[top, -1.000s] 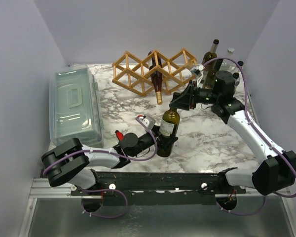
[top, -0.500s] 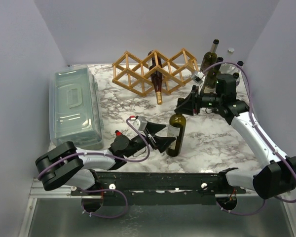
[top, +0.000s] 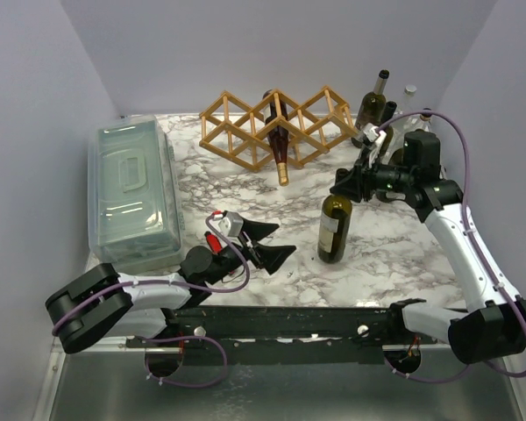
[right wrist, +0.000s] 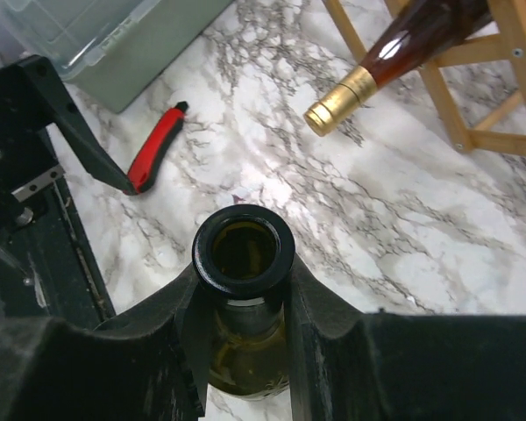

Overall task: Take the wine bottle off the wine rack
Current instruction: Place the wine bottle at the center of the board.

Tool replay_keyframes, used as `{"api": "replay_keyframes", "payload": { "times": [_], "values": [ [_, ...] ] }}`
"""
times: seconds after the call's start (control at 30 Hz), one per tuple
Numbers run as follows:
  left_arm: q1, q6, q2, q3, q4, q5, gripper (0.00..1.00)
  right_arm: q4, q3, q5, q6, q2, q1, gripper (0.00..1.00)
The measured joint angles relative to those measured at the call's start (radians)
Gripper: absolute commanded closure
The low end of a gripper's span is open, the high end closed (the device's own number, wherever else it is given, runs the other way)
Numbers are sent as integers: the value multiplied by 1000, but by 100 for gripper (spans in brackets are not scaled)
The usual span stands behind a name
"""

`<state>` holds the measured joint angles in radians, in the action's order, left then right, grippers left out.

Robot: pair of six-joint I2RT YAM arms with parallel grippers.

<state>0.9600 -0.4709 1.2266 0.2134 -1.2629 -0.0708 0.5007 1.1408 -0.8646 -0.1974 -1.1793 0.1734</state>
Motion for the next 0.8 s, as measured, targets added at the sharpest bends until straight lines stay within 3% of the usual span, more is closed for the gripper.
{"api": "replay_keyframes", "payload": {
  "times": [0.57,0.8],
  "values": [
    [-49,1,-133,-63,34,-3,1,74,16,238,-63,58,-151,100],
    [-57,1,-158,-78,37,-8,1,57,8,328,-16,86,-309,100]
  ]
}}
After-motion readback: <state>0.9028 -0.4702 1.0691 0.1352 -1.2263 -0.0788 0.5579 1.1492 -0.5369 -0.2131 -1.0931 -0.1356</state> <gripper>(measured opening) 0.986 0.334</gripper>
